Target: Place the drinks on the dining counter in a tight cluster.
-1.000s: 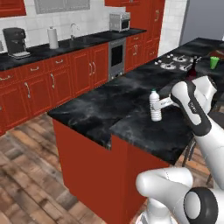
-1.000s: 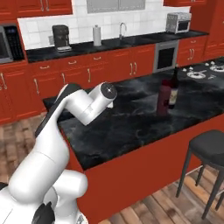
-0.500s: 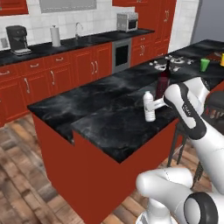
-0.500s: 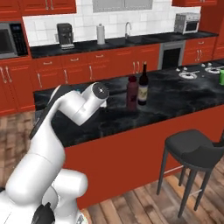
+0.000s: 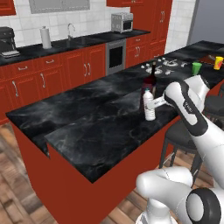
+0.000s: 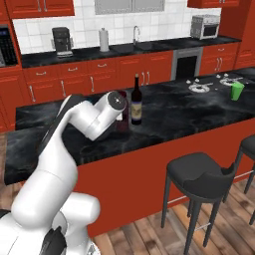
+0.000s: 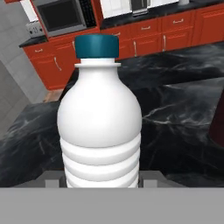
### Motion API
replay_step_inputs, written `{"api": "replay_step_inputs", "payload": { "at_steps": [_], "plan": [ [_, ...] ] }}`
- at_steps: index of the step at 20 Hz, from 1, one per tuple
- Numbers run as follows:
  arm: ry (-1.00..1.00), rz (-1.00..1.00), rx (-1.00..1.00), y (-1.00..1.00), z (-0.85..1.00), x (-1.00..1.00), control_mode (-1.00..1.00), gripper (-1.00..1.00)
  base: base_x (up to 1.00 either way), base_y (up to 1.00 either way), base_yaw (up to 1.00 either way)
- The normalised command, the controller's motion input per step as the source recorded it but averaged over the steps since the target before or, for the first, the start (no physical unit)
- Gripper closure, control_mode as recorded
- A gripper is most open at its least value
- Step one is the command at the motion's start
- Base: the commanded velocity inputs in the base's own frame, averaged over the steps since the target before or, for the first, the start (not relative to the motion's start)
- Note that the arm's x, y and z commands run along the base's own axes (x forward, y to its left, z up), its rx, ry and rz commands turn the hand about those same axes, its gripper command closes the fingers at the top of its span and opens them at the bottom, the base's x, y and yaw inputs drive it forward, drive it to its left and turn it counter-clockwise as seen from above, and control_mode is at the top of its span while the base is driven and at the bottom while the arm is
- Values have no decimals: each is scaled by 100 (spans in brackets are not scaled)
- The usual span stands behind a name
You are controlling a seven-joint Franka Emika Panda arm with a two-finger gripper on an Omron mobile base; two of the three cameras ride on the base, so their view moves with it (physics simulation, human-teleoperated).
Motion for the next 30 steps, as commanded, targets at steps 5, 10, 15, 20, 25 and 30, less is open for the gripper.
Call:
{"api": "replay_step_inputs", "payload": {
  "at_steps": [5, 10, 15, 20, 25, 30],
  "plan": [
    [0, 0, 0, 0, 0, 0, 100, 100, 0, 0, 0],
    [0, 0, 0, 14, 0, 12, -100, 100, 0, 0, 0],
    [2, -1, -2, 58, 1, 64, -100, 100, 0, 0, 0],
    [-25, 0, 1, 5, -20, 14, -100, 100, 0, 0, 0],
    [-42, 0, 19, -3, -18, 0, -100, 100, 0, 0, 0],
    [-11, -5, 1, 0, -3, 15, -100, 100, 0, 0, 0]
  ]
}}
